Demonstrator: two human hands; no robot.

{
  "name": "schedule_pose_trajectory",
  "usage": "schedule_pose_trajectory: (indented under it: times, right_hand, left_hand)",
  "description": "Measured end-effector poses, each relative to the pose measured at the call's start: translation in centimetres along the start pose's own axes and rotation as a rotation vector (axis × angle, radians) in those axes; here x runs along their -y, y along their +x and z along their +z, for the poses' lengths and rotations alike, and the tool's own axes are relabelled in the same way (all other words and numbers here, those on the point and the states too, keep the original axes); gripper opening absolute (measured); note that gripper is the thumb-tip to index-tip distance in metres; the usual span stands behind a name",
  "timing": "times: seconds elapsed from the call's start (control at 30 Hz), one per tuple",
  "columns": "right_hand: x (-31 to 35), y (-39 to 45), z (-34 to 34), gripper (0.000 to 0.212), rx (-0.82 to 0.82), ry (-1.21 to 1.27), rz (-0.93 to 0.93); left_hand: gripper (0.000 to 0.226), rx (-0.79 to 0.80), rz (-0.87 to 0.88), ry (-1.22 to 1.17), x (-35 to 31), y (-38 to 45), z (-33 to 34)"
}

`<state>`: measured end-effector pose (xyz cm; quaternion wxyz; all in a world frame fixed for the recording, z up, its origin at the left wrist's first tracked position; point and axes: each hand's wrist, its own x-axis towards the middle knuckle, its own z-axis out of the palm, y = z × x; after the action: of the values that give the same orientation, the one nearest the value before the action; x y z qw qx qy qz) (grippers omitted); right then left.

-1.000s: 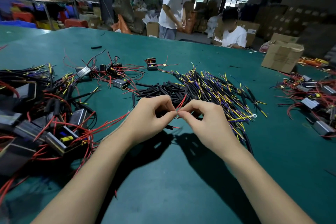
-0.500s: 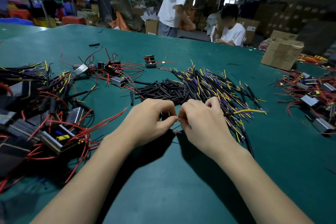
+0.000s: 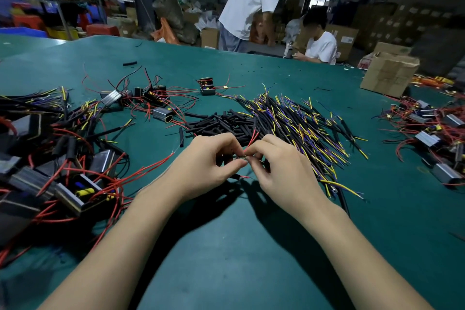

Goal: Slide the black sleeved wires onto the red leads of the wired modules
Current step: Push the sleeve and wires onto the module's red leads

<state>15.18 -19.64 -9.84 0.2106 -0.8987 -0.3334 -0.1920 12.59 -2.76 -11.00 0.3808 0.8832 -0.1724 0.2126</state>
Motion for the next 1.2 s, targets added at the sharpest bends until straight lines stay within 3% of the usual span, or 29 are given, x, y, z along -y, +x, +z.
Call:
schedule_pose_trajectory:
  times: [0.3,0.43,0.7,0.8,0.97,1.2]
  right_hand:
    - [-0.1,0.4,0.1,0.003,-0.021,0.33,0.106]
    - [-0.2,0.5,-0.2,0.013,0.029,0.425,0.181]
    - [-0.4,0.6,-0.8,0.018,0.067,0.431,0.263]
    - [-0.4,0.6,-1.0,0.021,0.064,0.37,0.255]
    - [0.5,0.2,-0.7,0.007,0.015,0.127,0.114]
    - [1.2,0.2,-0.3,0.012,-0.115,-0.166,-0.078]
  left_hand:
    - [0.009,-0.01,0.023,0.004,0.2,0.0,-0.2]
    - [0.005,-0.009,0.063,0.064,0.2,0.0,-0.1]
    - [0.006,-0.001,0.133,0.145,-0.1,0.0,0.0]
    - [0.007,-0.007,0.105,0.095,-0.5,0.0,0.2]
    - [0.014,0.019,-0.165,-0.134,-0.7,0.2,0.3]
    - [0.019,0.033,-0.3,-0.183,-0.9,0.4,0.0]
